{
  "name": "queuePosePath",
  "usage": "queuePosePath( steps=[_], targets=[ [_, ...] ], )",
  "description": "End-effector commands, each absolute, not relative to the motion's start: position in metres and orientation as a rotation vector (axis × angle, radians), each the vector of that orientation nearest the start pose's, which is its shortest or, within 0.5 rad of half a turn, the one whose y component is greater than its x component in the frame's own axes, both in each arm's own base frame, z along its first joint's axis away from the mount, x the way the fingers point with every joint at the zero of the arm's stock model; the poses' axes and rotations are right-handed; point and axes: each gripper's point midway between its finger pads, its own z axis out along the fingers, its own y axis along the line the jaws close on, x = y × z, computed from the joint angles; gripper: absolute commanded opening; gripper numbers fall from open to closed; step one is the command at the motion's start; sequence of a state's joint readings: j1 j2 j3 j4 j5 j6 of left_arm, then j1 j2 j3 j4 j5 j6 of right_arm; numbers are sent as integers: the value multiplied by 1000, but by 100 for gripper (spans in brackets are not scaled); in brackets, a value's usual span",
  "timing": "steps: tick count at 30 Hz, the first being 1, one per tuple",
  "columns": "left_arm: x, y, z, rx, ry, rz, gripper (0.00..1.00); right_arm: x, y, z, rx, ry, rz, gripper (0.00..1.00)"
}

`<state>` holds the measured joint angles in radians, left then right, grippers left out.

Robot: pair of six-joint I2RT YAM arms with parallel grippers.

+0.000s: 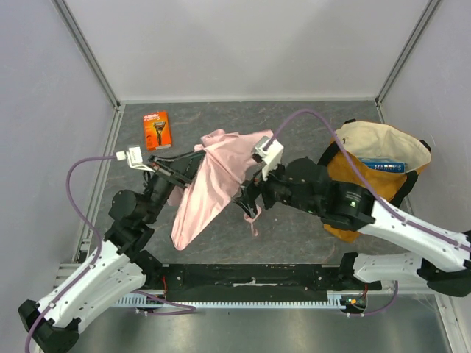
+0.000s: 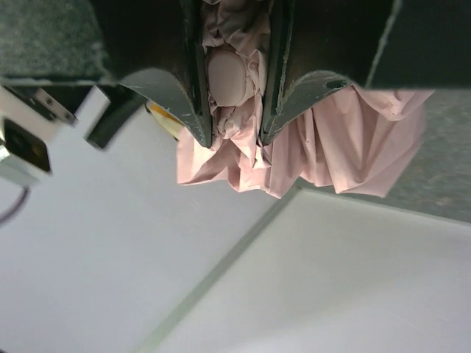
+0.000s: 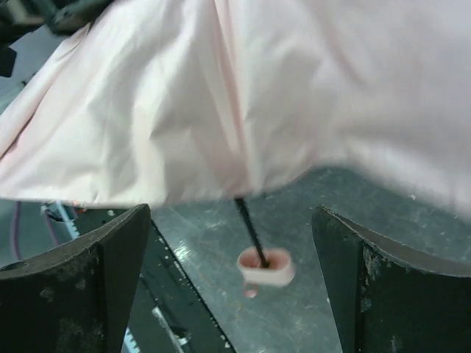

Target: Put away the umbrella

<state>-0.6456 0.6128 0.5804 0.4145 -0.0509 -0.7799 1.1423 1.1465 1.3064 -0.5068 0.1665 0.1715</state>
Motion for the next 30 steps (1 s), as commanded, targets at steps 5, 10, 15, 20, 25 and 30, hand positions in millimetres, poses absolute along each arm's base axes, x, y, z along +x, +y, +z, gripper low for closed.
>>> queuePosePath(
  steps=[5,10,15,20,25,30],
  targets=[
    [249,-130,398,-594,1198,-1078,2,110,347,313,-871,1772,1117,29],
    [251,-127,391,-686,1201,-1124,2,87,411,327,-912,1553,1307,0],
    [247,-124,388,-722,1188,-1158,2,105,443,320,-833,1504,1272,0],
    [232,-129,395,-616,1187,-1195,2,176,414,293,-595,1611,961,0],
    [217,-140,381,-577,1184,-1325,2,210,398,282,-520,1621,939,0],
    [209,-154,374,-503,1198,-1395,2,232,380,282,-357,1645,839,0]
  ],
)
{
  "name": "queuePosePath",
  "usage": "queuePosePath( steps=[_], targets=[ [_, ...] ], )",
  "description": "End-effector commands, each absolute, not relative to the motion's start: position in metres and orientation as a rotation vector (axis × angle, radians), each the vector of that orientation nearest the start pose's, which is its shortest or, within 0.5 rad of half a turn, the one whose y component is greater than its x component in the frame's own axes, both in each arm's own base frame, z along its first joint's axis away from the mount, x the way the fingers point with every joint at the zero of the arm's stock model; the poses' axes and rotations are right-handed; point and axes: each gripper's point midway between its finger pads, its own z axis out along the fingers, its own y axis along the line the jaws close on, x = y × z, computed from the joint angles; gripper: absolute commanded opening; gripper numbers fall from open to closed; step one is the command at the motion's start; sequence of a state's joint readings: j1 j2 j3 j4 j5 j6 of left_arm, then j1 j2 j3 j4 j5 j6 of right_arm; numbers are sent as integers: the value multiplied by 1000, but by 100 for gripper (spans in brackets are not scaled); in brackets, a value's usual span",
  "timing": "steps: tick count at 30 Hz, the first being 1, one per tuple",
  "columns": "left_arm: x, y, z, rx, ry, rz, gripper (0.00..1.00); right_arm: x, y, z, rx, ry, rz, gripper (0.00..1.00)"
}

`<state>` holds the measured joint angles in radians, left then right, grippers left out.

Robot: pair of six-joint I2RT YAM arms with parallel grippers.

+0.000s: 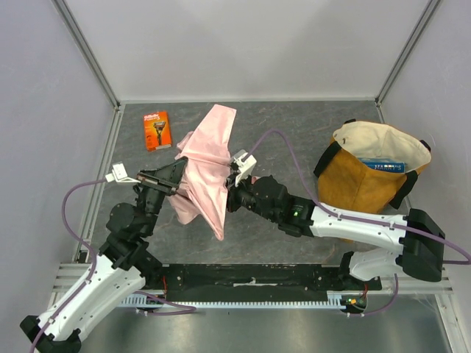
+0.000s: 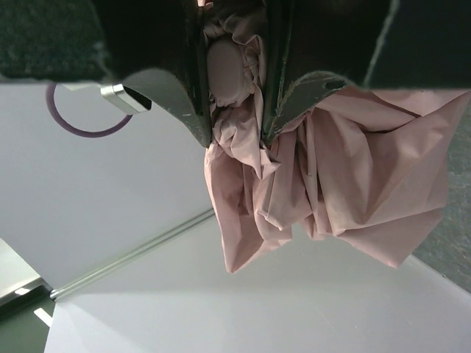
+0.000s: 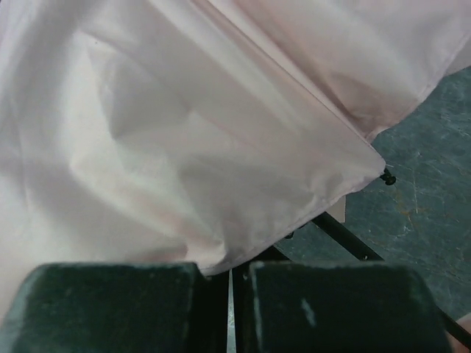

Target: Put away the umbrella

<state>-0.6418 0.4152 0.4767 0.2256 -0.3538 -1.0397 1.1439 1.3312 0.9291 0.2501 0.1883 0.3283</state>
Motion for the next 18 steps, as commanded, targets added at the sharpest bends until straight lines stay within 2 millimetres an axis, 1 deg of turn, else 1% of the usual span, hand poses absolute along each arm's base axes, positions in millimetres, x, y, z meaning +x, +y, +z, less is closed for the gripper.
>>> queuePosePath(
  steps=[1,3,5,6,8,9,10,11,12,13,14,15,17,18],
  targets=[
    [208,-156,374,-472,1206,-1384,2,237,375,279,-331,1657,826,0],
    [208,-158,373,-433,1219,-1353,2,231,373,283,-378,1651,865,0],
    [212,-157,375,-402,1213,-1298,2,211,376,278,-504,1683,908,0],
    [214,-156,375,-392,1220,-1268,2,202,375,271,-573,1710,920,6],
    [218,-154,374,-380,1220,-1220,2,180,366,250,-708,1791,925,21],
    [220,-153,375,-374,1215,-1198,2,170,354,231,-762,1863,899,29],
    [222,-153,375,-366,1215,-1182,2,160,339,212,-806,1941,860,42],
    [224,-152,377,-362,1209,-1166,2,154,325,204,-823,1979,831,52],
    [226,-151,378,-361,1205,-1156,2,149,311,193,-847,2031,785,60],
    [227,-152,379,-354,1201,-1152,2,145,294,188,-863,2069,727,68],
    [228,-151,382,-346,1196,-1143,2,144,280,186,-868,2093,673,74],
    [228,-153,384,-332,1195,-1137,2,145,265,188,-866,2108,607,77],
    [227,-156,388,-289,1195,-1133,2,153,241,209,-816,2091,500,82],
    [225,-159,393,-256,1189,-1135,2,157,237,229,-801,2052,494,84]
  ],
)
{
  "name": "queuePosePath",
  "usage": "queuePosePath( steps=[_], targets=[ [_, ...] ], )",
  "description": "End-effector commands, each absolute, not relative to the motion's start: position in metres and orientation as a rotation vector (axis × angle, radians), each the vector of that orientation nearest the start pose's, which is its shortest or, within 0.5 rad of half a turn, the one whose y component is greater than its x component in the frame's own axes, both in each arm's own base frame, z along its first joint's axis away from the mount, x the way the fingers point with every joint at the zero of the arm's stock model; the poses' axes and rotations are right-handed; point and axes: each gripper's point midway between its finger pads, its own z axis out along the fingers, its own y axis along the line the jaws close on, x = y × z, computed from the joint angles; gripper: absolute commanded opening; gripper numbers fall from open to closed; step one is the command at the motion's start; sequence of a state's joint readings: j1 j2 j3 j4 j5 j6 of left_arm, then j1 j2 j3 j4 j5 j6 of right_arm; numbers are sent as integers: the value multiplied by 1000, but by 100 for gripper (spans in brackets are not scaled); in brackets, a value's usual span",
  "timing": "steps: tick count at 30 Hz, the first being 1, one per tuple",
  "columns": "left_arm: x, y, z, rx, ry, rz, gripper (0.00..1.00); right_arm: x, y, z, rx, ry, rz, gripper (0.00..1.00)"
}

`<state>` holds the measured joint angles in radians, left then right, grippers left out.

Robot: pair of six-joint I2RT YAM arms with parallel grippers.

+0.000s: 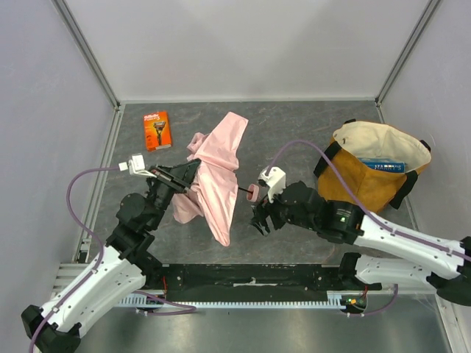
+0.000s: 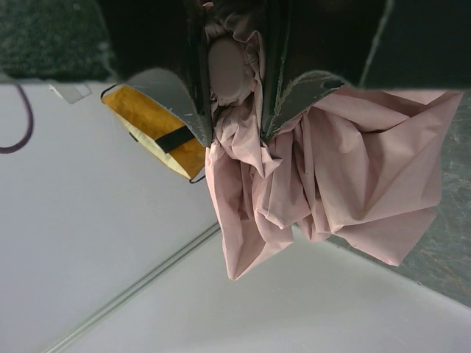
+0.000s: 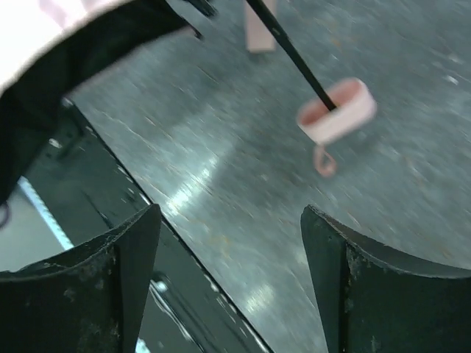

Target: Put away the umbrella

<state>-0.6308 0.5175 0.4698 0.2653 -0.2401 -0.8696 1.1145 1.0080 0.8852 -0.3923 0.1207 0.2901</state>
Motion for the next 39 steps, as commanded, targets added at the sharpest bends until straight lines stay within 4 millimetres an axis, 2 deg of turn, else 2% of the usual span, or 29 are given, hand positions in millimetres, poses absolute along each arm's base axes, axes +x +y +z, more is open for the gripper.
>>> queuePosePath(
  steps=[1,5,8,10,14,18,20,28,33,36,39],
  targets=[
    [223,-161,396,-222,1187,-1136,2,157,238,248,-814,2007,520,84],
    [208,-175,405,-70,1185,-1168,2,154,278,334,-930,1785,749,89],
    [196,-187,408,31,1199,-1206,2,163,311,362,-1032,1697,812,93],
    [189,-194,410,87,1212,-1232,2,165,328,368,-1122,1641,841,98],
    [181,-194,416,122,1212,-1248,2,159,350,372,-1235,1546,913,98],
    [171,-201,422,191,1213,-1275,2,172,351,375,-1199,1519,850,98],
    [169,-203,422,206,1217,-1289,2,172,353,378,-1201,1498,855,98],
    [163,-210,427,243,1209,-1334,2,172,373,355,-1209,1555,933,98],
    [163,-213,431,254,1208,-1351,2,174,378,350,-1187,1568,931,98],
    [163,-216,433,257,1203,-1377,2,177,380,339,-1187,1593,907,98],
    [161,-219,436,260,1194,-1422,2,171,385,335,-1198,1578,952,98]
  ],
)
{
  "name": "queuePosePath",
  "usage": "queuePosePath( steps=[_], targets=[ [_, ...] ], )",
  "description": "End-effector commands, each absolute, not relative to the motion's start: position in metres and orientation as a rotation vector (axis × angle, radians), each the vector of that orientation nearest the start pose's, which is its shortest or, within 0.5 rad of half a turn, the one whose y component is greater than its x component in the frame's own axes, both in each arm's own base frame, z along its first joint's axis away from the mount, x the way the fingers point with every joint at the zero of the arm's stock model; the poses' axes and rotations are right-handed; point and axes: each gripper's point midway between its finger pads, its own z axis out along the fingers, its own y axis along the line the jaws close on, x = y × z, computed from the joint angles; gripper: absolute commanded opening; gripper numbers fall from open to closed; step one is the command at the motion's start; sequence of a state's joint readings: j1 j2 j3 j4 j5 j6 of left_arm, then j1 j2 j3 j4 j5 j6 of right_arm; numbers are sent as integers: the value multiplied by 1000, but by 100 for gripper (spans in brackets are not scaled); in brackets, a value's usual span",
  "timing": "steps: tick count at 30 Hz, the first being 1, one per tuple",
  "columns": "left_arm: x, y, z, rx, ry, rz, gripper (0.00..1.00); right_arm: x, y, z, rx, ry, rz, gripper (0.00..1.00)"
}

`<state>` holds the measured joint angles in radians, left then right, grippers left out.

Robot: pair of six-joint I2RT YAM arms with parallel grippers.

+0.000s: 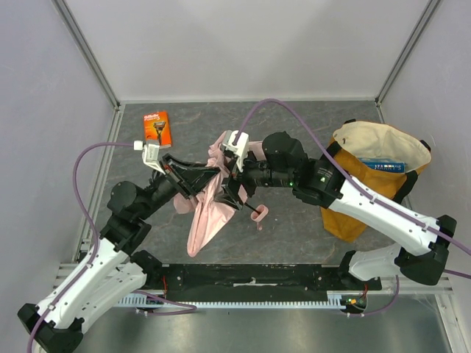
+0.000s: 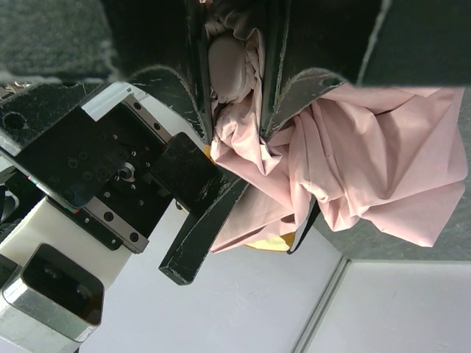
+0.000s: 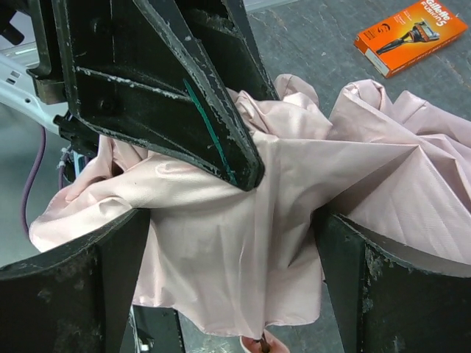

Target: Put away the umbrella

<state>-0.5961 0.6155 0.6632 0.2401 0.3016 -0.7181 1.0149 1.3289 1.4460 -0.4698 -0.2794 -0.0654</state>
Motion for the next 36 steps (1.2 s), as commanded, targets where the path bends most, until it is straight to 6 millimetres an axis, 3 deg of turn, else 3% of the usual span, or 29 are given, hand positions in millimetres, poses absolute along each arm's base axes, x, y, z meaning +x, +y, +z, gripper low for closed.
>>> queuePosePath(
  steps=[1,8,13,27,32,36],
  targets=[
    [161,-221,436,257,1192,-1439,2,170,387,333,-1195,1578,959,98],
    [161,-225,437,234,1175,-1561,2,167,392,321,-1151,1593,1014,98],
    [162,-226,433,189,1168,-1660,2,178,394,316,-1076,1591,973,98],
    [161,-229,424,136,1203,-1746,2,218,401,280,-1053,1590,568,98],
    [162,-229,419,104,1216,-1783,2,230,403,282,-952,1567,546,98],
    [166,-227,416,63,1220,-1783,2,218,417,292,-913,1499,666,95]
  ],
)
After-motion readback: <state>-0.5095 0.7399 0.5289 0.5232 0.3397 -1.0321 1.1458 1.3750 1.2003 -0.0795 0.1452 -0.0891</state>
